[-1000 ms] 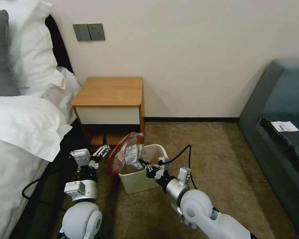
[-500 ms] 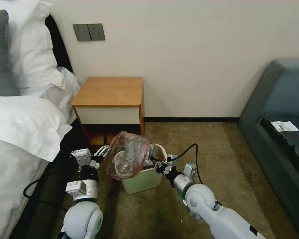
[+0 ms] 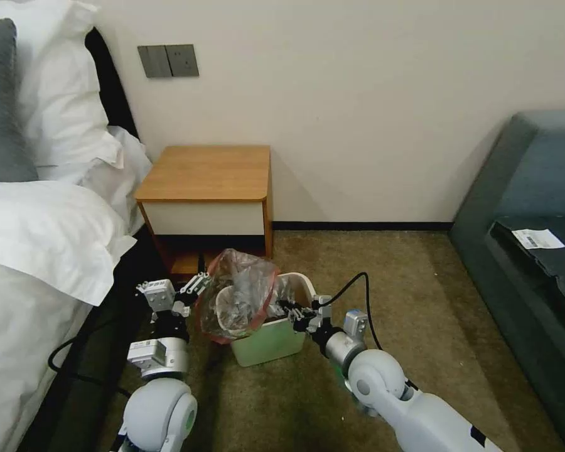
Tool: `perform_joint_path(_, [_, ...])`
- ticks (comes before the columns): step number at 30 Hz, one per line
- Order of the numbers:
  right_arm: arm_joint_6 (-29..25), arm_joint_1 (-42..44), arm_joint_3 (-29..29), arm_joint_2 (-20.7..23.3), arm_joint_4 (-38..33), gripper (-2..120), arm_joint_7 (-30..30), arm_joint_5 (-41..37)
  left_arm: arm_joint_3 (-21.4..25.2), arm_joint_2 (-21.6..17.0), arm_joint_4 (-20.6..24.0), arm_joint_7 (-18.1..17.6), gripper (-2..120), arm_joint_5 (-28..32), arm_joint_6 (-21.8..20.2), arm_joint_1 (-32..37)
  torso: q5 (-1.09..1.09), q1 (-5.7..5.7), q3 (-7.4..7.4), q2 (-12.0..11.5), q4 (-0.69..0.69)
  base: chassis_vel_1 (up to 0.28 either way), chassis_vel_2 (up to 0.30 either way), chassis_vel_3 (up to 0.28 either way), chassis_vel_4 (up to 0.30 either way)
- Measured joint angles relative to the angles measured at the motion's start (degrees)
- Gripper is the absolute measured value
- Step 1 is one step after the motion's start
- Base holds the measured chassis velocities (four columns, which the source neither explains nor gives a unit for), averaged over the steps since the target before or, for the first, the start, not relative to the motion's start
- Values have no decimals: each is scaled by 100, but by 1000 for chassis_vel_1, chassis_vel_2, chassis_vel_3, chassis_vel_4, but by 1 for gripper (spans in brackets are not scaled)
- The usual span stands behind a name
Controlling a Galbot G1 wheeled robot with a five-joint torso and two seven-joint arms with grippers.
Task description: Pick up the garbage bag from the table and place it over the trash can.
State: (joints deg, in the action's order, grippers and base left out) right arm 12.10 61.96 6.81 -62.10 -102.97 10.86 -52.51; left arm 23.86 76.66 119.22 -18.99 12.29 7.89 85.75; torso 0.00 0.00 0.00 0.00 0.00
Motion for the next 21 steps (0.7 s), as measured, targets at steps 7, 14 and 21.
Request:
perform_joint_path(7, [160, -12, -46, 92, -141, 65, 182, 20, -39, 50, -28, 0, 100, -37, 3, -52, 0, 0, 0, 0, 0, 0, 0, 0, 0])
perform_joint_path(14, [192, 7, -115, 168, -275, 91, 296, 144, -51, 66, -50, 2, 100, -54, 13, -67, 0, 0, 0, 0, 0, 0, 0, 0, 0])
perform_joint_path(21, [-14, 45, -413, 187, -474, 100, 113, 721, -70, 7, -51, -6, 100, 40, -60, -8, -1, 0, 0, 0, 0, 0, 0, 0, 0])
